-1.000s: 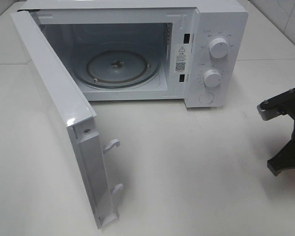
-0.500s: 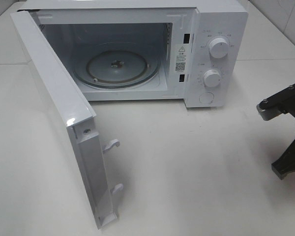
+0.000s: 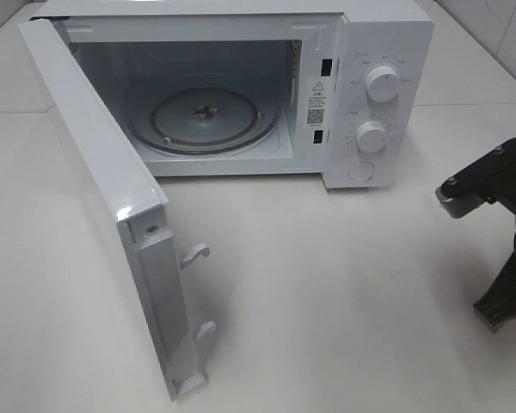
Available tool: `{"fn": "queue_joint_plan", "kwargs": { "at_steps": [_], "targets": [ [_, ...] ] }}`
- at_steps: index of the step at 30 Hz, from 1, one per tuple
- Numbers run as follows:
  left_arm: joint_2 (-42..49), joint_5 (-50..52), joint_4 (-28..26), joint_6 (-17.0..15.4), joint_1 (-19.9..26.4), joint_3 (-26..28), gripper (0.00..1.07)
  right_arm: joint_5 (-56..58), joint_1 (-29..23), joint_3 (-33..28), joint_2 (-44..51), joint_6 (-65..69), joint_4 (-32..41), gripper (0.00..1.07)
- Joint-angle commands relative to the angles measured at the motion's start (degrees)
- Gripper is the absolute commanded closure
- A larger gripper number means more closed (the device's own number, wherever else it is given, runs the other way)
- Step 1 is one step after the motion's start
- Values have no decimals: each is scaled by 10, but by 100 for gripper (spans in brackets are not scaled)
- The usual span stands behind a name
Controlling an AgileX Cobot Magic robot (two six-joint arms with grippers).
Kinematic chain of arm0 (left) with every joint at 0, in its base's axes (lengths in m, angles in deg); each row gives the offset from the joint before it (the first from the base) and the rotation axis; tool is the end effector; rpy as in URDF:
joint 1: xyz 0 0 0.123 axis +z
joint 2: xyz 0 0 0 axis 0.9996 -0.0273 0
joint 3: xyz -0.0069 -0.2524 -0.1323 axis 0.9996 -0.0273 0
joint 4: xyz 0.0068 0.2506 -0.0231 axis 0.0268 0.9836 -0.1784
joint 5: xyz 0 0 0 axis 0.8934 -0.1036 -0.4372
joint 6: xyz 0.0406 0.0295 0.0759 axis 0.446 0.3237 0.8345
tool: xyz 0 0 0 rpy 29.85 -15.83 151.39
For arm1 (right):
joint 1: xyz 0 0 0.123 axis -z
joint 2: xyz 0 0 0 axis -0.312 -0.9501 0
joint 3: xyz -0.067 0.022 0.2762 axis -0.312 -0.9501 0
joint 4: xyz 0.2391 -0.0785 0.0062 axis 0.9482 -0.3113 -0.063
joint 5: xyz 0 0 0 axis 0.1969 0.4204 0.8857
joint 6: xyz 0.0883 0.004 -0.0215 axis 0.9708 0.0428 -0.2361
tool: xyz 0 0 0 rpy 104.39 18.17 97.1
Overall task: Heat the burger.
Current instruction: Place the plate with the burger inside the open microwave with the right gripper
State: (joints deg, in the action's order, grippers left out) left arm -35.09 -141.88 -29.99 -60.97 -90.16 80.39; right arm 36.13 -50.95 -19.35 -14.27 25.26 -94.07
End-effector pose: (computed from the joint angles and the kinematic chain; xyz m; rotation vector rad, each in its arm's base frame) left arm -0.0093 -0.0048 0.2802 0.1458 2.0407 -0.0269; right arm 0.1985 0.0794 0.1926 -0.5064 2.8755 -0.6543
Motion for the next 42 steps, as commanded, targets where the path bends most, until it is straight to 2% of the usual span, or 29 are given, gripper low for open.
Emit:
{"fn": "queue_joint_plan", "kwargs": {
  "at_steps": [1, 5, 13, 34, 38, 42],
  "targets": [
    [7, 9, 1, -2, -1, 0, 8, 29, -14, -14, 9, 14, -28, 107],
    [7, 9, 1, -2, -1, 0, 8, 32, -52, -45, 19, 33, -14, 107],
    [7, 9, 1, -2, -1, 0, 8, 38, -108, -71, 29, 46, 1, 107],
    [7, 9, 1, -2, -1, 0, 8, 83, -268, -74, 48, 78, 33, 107],
    [7, 9, 1, -2, -1, 0, 8, 89, -289, -74, 48, 78, 33, 107],
    [7, 9, 1, -2, -1, 0, 8, 89, -289, -73, 48, 77, 30, 107]
  ]
}}
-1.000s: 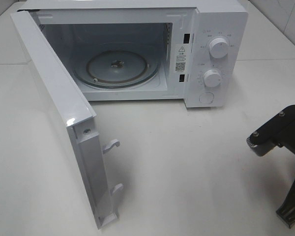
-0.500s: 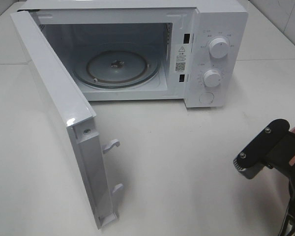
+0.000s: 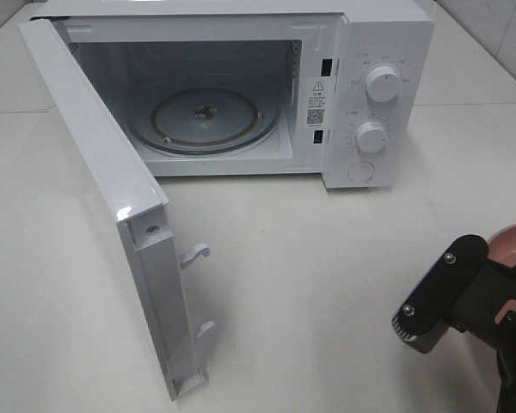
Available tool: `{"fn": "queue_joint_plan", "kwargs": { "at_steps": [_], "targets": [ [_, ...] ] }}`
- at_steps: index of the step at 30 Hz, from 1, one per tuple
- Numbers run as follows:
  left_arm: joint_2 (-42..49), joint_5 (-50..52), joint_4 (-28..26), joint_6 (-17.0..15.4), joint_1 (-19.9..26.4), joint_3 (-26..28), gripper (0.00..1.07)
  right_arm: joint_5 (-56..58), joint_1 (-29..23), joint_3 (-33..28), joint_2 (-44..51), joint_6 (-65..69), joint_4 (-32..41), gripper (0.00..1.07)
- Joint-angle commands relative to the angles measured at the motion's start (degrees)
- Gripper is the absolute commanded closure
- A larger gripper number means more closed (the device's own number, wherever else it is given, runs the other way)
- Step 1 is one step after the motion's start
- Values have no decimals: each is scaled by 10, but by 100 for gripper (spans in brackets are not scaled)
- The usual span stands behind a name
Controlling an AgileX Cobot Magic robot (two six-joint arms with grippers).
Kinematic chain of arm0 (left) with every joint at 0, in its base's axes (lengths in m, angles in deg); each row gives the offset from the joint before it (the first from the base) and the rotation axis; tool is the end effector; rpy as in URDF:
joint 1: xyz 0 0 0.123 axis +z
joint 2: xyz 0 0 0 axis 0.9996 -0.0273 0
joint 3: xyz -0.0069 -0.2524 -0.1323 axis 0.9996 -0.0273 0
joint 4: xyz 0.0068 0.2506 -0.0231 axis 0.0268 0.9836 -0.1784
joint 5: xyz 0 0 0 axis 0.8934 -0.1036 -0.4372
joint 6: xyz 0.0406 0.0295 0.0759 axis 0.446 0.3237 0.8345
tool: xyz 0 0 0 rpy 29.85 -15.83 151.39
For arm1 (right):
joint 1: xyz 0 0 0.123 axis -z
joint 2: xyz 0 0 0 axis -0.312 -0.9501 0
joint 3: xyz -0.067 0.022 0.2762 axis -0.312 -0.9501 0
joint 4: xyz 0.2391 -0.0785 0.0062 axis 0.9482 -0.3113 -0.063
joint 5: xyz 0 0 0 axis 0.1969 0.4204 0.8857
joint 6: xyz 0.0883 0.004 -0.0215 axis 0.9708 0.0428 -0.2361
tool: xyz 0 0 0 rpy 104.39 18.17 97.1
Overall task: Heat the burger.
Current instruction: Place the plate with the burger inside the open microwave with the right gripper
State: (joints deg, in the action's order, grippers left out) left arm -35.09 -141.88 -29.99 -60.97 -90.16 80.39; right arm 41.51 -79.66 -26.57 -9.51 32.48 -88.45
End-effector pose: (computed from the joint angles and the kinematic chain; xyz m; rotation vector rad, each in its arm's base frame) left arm -0.0093 -0.0048 0.2802 0.1458 2.0407 -0.0269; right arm 0.1108 0.1290 0.1819 -0.9492 2.7805 -0.6396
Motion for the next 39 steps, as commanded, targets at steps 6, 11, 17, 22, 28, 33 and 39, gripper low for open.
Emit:
{"fn": "queue_joint_plan", "kwargs": {
  "at_steps": [6, 11, 17, 22, 28, 33, 39],
  "targets": [
    [7, 9, 1, -2, -1, 0, 8, 36, -2, -1, 1, -8, -45, 107],
    [7, 9, 1, -2, -1, 0, 8, 35, -2, -1, 1, -44, -69, 107],
    [7, 9, 1, -2, -1, 0, 8, 9, -2, -1, 1, -125, -84, 107],
    [7, 9, 1, -2, -1, 0, 8, -31, -2, -1, 1, -189, -101, 106],
    [7, 9, 1, -2, -1, 0, 8, -68, -2, -1, 1, -239, -120, 106],
    [7, 9, 1, -2, -1, 0, 8, -110, -2, -1, 1, -281, -154, 105],
    [7, 9, 1, -2, -1, 0, 8, -139, -2, -1, 1, -287, -188, 105]
  ]
}}
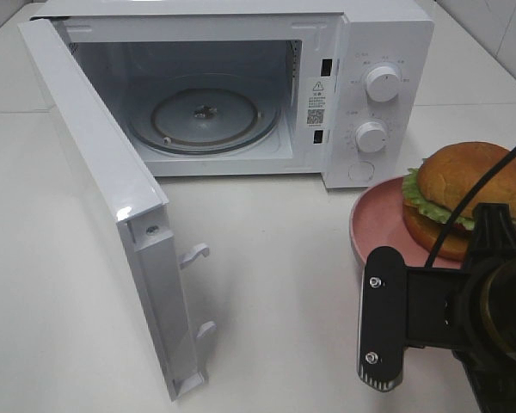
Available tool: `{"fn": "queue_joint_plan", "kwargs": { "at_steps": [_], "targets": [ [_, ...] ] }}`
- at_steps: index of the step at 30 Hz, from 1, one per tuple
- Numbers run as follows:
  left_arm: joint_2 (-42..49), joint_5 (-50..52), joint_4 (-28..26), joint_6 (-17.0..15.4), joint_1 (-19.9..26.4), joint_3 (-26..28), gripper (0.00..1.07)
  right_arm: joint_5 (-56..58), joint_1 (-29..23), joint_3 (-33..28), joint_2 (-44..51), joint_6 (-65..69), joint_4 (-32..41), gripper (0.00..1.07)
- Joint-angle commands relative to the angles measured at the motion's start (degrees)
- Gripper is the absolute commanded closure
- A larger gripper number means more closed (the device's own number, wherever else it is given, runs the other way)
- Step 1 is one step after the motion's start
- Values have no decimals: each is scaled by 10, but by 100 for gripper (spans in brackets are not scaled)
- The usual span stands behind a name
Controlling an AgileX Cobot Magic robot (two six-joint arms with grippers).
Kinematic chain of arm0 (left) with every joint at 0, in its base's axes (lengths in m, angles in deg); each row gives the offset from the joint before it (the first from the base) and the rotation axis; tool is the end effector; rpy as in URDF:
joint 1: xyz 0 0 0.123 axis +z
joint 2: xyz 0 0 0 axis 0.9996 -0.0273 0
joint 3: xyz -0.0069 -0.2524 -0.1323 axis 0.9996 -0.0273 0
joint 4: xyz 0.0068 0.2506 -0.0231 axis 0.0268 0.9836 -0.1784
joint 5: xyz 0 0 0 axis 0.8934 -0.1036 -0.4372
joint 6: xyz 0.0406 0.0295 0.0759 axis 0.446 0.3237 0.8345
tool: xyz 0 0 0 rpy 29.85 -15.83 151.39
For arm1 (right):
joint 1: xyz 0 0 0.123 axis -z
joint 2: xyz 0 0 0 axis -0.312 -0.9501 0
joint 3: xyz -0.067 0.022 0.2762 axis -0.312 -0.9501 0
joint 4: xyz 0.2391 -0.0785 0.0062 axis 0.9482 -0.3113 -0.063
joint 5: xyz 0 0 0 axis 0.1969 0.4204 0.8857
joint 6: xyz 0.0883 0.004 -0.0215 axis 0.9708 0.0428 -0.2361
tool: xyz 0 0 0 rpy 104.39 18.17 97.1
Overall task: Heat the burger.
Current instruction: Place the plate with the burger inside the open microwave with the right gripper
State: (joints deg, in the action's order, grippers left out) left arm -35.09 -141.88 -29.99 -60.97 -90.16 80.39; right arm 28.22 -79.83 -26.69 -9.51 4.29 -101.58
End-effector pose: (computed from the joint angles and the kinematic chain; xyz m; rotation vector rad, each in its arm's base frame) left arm -0.0093 -0.0048 0.2802 0.1458 2.0407 -0.0269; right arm 0.1301 0.1474 0.1846 -1.7351 2.1755 -0.6142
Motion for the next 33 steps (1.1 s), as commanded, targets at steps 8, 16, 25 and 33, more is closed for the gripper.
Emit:
{"fn": "queue_joint_plan", "kwargs": {
  "at_steps": [8, 16, 25, 33],
  "targets": [
    [7, 9, 1, -2, -1, 0, 8, -32, -1, 0, 1, -7, -121, 105],
    [7, 9, 1, -2, -1, 0, 8, -112, -1, 0, 1, -86, -139, 105],
    [7, 9, 1, -2, -1, 0, 8, -175, 0, 0, 1, -174, -142, 104],
    [7, 9, 1, -2, -1, 0, 8, -200, 2, 0, 1, -212, -179, 105]
  ]
}}
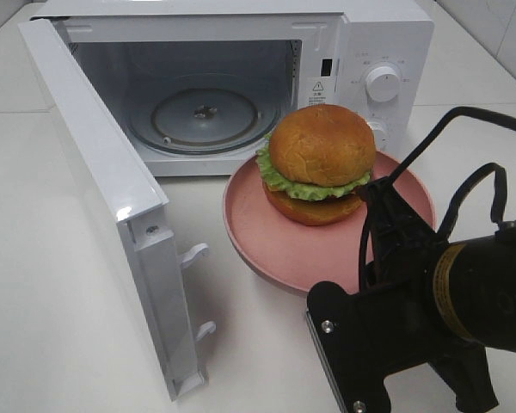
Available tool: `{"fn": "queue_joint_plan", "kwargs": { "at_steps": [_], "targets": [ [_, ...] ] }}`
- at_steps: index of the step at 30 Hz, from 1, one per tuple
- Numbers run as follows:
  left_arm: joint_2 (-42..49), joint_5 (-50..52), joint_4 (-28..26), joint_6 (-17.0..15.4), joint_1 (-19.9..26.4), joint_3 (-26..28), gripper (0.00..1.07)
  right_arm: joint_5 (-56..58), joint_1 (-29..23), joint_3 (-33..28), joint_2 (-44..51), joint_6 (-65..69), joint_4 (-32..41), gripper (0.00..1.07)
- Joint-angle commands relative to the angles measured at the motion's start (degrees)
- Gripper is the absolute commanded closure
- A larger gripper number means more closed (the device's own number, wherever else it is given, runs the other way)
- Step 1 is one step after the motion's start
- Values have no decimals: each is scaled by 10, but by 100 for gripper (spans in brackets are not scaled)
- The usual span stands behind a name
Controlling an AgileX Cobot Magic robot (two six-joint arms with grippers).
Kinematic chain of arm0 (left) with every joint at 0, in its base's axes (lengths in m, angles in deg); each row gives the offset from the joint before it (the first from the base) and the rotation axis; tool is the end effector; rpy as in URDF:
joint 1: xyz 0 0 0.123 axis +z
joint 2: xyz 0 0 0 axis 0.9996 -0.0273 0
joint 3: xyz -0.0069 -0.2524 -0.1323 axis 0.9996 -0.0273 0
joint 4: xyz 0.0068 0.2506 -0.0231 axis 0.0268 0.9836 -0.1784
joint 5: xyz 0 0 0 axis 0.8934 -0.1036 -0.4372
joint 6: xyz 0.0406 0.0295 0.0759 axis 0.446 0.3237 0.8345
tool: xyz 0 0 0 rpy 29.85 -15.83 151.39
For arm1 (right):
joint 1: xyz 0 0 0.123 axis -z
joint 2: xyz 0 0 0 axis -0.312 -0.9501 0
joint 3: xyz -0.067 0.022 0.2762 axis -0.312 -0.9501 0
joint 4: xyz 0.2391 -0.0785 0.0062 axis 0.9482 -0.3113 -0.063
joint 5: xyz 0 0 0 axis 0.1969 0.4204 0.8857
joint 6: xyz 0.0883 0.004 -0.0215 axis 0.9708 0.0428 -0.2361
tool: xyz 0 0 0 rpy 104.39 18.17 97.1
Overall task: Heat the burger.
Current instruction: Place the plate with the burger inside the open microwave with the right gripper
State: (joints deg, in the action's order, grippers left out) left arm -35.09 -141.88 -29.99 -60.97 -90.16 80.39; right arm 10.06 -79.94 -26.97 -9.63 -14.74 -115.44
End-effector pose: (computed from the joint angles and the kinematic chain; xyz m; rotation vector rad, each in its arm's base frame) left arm -0.0093 -0.0048 0.2802 0.1458 2.0407 -0.0269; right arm 0.1395 0.1765 0.1899 -2.1423 1.4365 -0.5586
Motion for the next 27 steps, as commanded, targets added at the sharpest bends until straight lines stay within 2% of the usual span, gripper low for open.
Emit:
{"fn": "queue_joint_plan", "kwargs": {
  "at_steps": [1, 4, 5, 8, 10, 13, 15, 21, 24, 26, 27],
  "targets": [
    [7, 9, 1, -2, -1, 0, 8, -37, 4, 3, 2, -38, -40, 105],
    [7, 9, 1, -2, -1, 0, 8, -76, 26, 3, 2, -63, -33, 105],
    [7, 9, 1, -2, -1, 0, 8, -97, 47, 3, 2, -80, -25, 104],
    [7, 9, 1, -2, -1, 0, 8, -106, 58, 3, 2, -91, -23, 104],
    [7, 9, 1, -2, -1, 0, 8, -131, 99, 3, 2, -146, -6, 104],
    [7, 9, 1, -2, -1, 0, 8, -135, 109, 3, 2, -163, 2, 104],
    [7, 9, 1, -2, -1, 0, 8, -152, 143, 3, 2, -231, 36, 104],
    [7, 9, 1, -2, -1, 0, 8, -163, 170, 3, 2, -367, 113, 106],
    [7, 9, 1, -2, -1, 0, 8, -164, 171, 3, 2, -386, 125, 106],
    [7, 9, 1, -2, -1, 0, 8, -180, 189, 3, 2, -470, 201, 107],
    [7, 9, 1, -2, -1, 0, 8, -180, 189, 3, 2, -470, 201, 107]
  ]
}}
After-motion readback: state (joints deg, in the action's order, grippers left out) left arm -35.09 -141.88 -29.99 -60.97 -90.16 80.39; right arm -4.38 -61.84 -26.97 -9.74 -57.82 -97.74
